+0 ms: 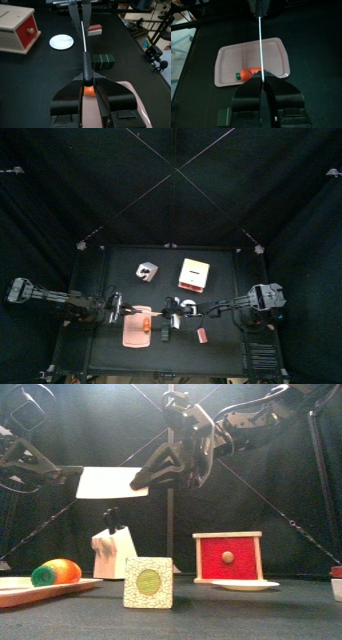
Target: Grab cleaver with both hands
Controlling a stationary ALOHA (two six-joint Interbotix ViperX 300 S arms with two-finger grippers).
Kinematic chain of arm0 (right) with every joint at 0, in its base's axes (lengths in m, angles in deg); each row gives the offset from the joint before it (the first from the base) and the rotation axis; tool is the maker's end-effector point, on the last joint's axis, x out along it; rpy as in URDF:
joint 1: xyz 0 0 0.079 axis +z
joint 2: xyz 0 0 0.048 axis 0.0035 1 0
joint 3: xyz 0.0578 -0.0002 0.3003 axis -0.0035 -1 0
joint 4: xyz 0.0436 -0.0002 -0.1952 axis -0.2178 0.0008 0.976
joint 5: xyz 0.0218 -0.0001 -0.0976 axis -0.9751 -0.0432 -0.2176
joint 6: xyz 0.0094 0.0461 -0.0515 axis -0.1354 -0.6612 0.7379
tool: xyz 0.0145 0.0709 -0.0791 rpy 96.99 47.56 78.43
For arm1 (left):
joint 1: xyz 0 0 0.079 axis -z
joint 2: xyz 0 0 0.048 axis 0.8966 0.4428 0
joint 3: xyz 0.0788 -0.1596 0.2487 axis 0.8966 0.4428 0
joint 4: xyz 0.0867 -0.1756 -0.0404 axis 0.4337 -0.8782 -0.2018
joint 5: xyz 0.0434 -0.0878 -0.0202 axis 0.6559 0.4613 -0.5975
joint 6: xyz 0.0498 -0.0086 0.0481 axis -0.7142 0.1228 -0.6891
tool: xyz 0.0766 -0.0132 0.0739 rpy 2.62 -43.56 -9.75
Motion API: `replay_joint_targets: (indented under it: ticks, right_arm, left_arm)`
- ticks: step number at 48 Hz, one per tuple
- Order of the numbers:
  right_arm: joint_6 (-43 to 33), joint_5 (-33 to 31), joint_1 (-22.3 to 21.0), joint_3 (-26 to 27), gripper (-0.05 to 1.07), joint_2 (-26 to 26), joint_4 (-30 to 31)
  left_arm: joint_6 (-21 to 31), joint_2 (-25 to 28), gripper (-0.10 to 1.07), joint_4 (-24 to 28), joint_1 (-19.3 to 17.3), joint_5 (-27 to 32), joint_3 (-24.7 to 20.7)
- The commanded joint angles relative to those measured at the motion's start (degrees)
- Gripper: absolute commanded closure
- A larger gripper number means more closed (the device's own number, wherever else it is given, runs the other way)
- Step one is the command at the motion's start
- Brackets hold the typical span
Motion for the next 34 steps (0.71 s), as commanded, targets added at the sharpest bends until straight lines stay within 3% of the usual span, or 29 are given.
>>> replay_joint_targets:
  ticks: [1,25,34]
  right_arm:
    - [0.1,0.4,0.0,0.8,0.76,-2.7,0.1]
    - [0.0,0.4,0.0,1.3,0.76,-1.2,-0.2]
    - [0.0,0.4,0.0,2.2,0.76,0.1,-0.4]
  left_arm:
    - [-0.2,0.1,0.43,-0.6,0.3,0.2,-0.5]
    - [-0.2,-1.3,0.43,-1.4,0.4,0.7,-0.8]
    - [-0.1,-3.1,0.44,-4.4,1.1,4.4,-1.0]
